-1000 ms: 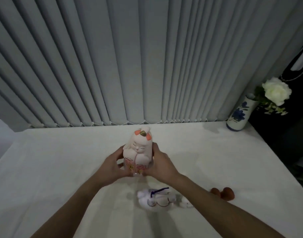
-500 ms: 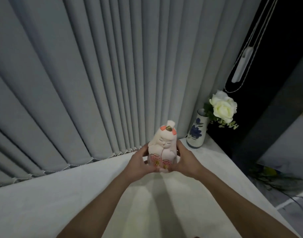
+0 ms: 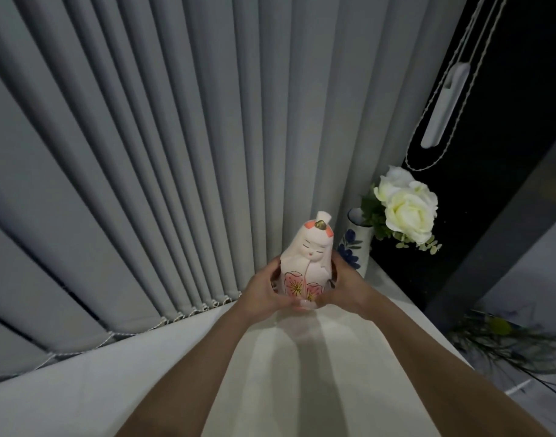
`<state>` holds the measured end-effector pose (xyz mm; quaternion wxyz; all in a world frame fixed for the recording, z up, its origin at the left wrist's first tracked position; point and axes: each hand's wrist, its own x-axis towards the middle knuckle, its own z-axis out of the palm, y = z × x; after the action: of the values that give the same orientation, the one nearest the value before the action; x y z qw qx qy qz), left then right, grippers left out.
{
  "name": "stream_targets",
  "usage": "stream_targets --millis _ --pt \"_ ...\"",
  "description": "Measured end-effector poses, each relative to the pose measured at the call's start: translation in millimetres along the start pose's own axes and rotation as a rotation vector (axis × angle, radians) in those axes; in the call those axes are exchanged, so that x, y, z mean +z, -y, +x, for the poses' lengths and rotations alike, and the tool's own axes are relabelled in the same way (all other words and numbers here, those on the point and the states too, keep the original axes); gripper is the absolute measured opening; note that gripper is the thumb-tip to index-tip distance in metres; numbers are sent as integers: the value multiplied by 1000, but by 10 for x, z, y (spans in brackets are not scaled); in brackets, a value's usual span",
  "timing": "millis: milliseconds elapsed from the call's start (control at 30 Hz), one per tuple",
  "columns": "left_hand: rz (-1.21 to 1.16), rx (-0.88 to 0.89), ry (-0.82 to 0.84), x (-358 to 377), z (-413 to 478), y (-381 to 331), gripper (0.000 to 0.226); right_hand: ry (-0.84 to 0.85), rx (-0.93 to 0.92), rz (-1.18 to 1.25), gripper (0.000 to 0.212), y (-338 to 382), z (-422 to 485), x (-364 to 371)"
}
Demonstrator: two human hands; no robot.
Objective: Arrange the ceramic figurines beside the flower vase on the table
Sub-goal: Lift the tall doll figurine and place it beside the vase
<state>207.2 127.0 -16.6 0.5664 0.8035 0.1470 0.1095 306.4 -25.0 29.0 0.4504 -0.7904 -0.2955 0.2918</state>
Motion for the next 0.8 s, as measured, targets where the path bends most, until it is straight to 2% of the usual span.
stream_targets --millis 300,667,800 --pt "20 -57 28 -46 71 116 85 15 73 -86 95 -59 156 79" --pt "16 -109 119 -62 73 70 86 9 114 21 98 -35 136 138" --pt "93 -119 148 -50 -46 1 100 -25 100 12 103 4 45 178"
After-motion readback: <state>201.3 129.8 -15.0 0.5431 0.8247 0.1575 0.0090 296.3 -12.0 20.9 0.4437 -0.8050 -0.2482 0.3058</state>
